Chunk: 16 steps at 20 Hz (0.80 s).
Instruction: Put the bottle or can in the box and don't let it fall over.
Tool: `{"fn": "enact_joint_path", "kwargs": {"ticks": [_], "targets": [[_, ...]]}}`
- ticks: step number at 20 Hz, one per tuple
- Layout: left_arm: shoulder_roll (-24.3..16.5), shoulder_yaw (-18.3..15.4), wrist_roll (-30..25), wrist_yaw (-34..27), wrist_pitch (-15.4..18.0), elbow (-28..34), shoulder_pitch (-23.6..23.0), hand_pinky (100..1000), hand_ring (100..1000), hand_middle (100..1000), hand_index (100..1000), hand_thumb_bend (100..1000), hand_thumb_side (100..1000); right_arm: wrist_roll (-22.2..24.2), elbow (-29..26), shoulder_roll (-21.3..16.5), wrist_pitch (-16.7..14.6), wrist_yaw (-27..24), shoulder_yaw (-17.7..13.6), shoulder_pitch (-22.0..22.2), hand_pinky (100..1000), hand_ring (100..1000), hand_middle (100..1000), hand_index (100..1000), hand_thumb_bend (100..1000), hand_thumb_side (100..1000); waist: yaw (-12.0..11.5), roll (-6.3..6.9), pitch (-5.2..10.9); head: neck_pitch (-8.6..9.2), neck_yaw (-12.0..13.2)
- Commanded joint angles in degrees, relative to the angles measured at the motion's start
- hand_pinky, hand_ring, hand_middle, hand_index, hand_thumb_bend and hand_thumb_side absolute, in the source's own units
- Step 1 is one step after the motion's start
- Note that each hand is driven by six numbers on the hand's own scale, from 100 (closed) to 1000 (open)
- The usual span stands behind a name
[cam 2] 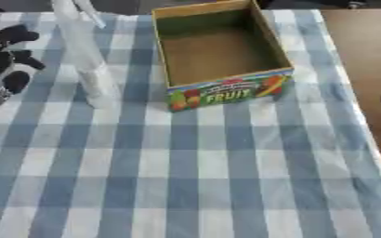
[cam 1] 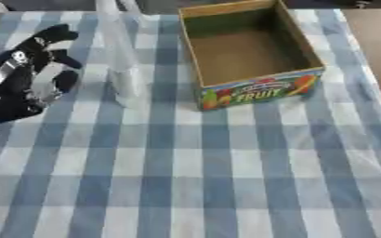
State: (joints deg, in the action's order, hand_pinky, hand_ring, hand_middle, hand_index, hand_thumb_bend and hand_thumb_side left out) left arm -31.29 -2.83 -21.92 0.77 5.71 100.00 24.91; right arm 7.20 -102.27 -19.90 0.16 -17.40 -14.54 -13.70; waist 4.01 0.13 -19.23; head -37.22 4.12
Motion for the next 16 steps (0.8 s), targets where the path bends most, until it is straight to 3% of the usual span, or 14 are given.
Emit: {"fn": "enact_joint_path", "kwargs": {"ticks": [1,16], "targets": [[-1.84,0.24,-0.12,1.34,-0.25,-0.07,1.51,1000,727,908,1000,359,568,0.13,-0.62,-0.99,0.05,0.06,-0.16,-0.66,873,1000,1000,995,100,661,0.13,0.08,1.35,0.11,0.26],[-0.40,2.34,0.49,3.39,-2.33,-5.37,6.73,1000,715,893,985,356,567,0.27,-0.48,-0.74,0.40,0.19,-0.06,-0.80,873,1000,1000,995,100,666,0.54,0.37,1.14,0.48,0.71]]}}
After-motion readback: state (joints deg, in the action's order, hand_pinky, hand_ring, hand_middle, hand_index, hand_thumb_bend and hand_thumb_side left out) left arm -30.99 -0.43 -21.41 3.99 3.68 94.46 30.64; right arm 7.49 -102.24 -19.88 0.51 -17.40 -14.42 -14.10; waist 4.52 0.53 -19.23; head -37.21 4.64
